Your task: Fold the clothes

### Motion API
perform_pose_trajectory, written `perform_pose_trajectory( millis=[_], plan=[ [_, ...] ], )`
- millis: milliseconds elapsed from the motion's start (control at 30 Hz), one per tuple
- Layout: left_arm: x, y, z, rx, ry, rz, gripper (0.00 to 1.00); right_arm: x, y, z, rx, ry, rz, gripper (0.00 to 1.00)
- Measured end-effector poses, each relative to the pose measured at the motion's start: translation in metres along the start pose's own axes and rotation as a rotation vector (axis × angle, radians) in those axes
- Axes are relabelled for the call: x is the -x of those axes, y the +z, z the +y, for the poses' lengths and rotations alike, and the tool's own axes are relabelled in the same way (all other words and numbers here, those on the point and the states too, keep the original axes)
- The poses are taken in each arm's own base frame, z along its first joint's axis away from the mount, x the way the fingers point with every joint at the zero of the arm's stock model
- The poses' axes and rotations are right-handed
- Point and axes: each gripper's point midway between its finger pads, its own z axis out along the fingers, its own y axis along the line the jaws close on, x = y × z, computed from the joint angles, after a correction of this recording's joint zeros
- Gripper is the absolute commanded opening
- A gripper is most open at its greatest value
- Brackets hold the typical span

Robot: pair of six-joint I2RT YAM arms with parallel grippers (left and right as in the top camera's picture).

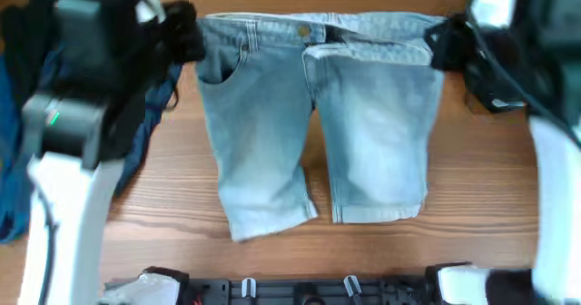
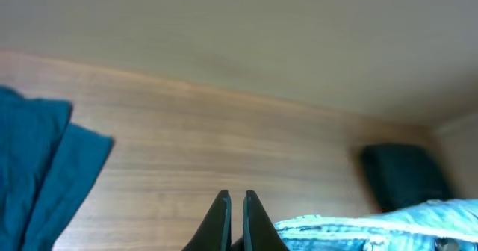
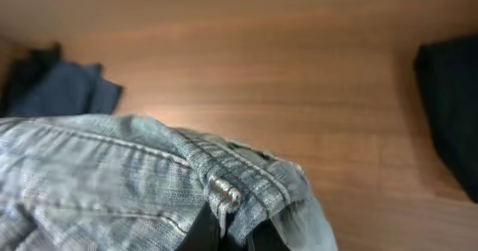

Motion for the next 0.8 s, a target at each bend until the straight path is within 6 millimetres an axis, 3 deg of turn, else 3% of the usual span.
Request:
perform_pose_trajectory(
  millis=[33,167,267,300,333,367,400,433,467,533,633,733,800],
  plan=[
    [-0.004,0.032,0.007,0.041,0.003,0.026,0.04,0.005,0.031,-0.006,-0.01,0.003,0.03,0.04],
    [-0.01,0.117,0.022,0.108,0.027,0.043,0.04,0.03,0.132,-0.028,-0.036,-0.019,0.029,0.04],
    [-0.023,0.19,0.034,0.134,0.035,0.036,0.04,0.03,0.213,-0.05,-0.064,-0.016,0.039,0.04],
    [-0.032,0.212,0.04,0.145,0.036,0.046,0.13,0.025,0.236,-0.058,-0.071,-0.011,0.053,0.04],
    [-0.041,0.233,0.045,0.155,0.036,0.05,0.3,0.023,0.252,-0.062,-0.073,-0.011,0.052,0.04],
    [-0.05,0.258,0.051,0.161,0.043,0.045,0.7,0.021,0.277,-0.07,-0.08,-0.011,0.044,0.13],
    [-0.058,0.274,0.058,0.173,0.046,0.047,1.0,0.022,0.292,-0.075,-0.082,-0.013,0.025,0.43],
    [-0.06,0.287,0.063,0.179,0.051,0.03,1.0,0.025,0.31,-0.082,-0.086,-0.016,-0.008,1.0],
    [-0.056,0.3,0.067,0.176,0.051,-0.017,1.0,0.032,0.327,-0.09,-0.092,-0.017,-0.058,1.0],
    [-0.058,0.314,0.077,0.193,0.049,-0.039,1.0,0.041,0.332,-0.098,-0.104,-0.02,-0.105,1.0],
    [-0.055,0.312,0.084,0.209,0.07,-0.038,1.0,0.048,0.322,-0.1,-0.115,-0.021,-0.119,1.0],
    [-0.061,0.297,0.087,0.234,0.09,0.023,1.0,0.038,0.291,-0.093,-0.117,-0.013,-0.042,1.0],
    [-0.066,0.268,0.087,0.257,0.102,0.106,1.0,0.035,0.247,-0.072,-0.062,-0.005,0.01,1.0]
  ],
)
